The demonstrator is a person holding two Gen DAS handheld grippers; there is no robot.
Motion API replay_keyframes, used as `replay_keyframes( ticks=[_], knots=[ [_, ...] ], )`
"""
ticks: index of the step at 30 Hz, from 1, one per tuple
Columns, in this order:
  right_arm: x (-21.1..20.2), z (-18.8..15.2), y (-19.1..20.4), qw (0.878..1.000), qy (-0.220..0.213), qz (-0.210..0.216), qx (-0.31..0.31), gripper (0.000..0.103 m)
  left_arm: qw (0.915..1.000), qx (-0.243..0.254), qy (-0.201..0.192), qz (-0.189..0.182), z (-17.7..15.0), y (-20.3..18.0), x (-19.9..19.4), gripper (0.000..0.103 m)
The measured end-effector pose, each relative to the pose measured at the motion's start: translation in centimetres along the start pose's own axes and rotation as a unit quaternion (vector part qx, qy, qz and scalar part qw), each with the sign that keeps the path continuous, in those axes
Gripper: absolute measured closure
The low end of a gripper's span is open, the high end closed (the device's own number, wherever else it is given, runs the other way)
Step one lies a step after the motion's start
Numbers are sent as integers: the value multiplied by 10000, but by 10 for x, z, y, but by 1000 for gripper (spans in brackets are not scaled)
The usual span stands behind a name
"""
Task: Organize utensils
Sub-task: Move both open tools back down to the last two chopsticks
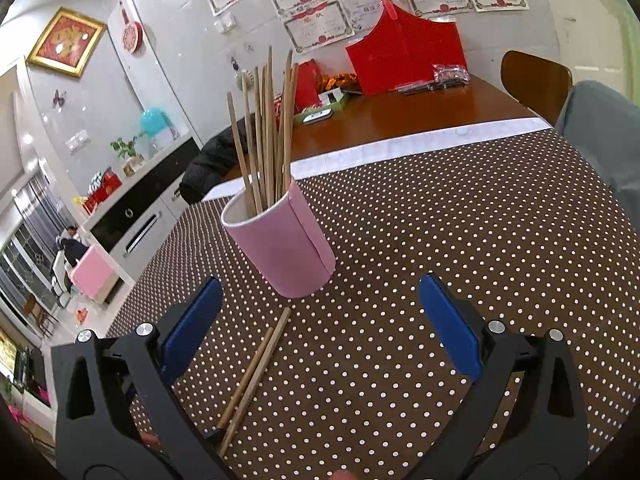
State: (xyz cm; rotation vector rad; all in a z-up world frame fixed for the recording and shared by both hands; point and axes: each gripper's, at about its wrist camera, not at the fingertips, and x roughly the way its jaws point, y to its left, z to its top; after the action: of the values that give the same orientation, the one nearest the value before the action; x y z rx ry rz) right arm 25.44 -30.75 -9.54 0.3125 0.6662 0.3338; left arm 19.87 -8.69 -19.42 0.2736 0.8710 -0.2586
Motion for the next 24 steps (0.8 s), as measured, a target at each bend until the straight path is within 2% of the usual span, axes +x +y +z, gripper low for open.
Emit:
replay_keyframes(
  ticks=[4,5,7,11,12,15,16,18,20,21,24],
  knots=[
    [21,-12,8,9981,594,-11,-173,6,9998,-9,-20,182,1,7,0,13],
    [31,-20,13,9950,948,-165,-269,6,9998,-43,-9,171,0,11,0,13],
    [41,-31,24,9895,1311,-382,-480,6,9997,-177,21,152,0,20,1,13],
    [45,-54,45,9822,1622,-598,-733,6,9980,-595,154,-170,0,40,7,13],
    [46,-57,49,9812,1646,-639,-783,9,9970,-709,174,-271,0,45,8,13],
    [53,-69,62,9770,1771,-697,-961,30,9963,-785,141,-331,-2,50,7,13],
    [56,-72,66,9759,1806,-688,-1012,40,9961,-798,135,-347,-3,51,7,13],
    [64,-80,78,9705,1919,-722,-1266,52,9956,-844,113,-398,-4,53,6,13],
    [67,-87,85,9664,1873,-810,-1561,53,9949,-895,92,-448,-6,62,5,13],
    [66,-91,90,9630,1843,-895,-1753,57,9946,-921,85,-461,-7,63,4,13],
    [58,-96,92,9575,1878,-828,-2025,60,9948,-909,91,-444,-9,62,2,13]
  ],
)
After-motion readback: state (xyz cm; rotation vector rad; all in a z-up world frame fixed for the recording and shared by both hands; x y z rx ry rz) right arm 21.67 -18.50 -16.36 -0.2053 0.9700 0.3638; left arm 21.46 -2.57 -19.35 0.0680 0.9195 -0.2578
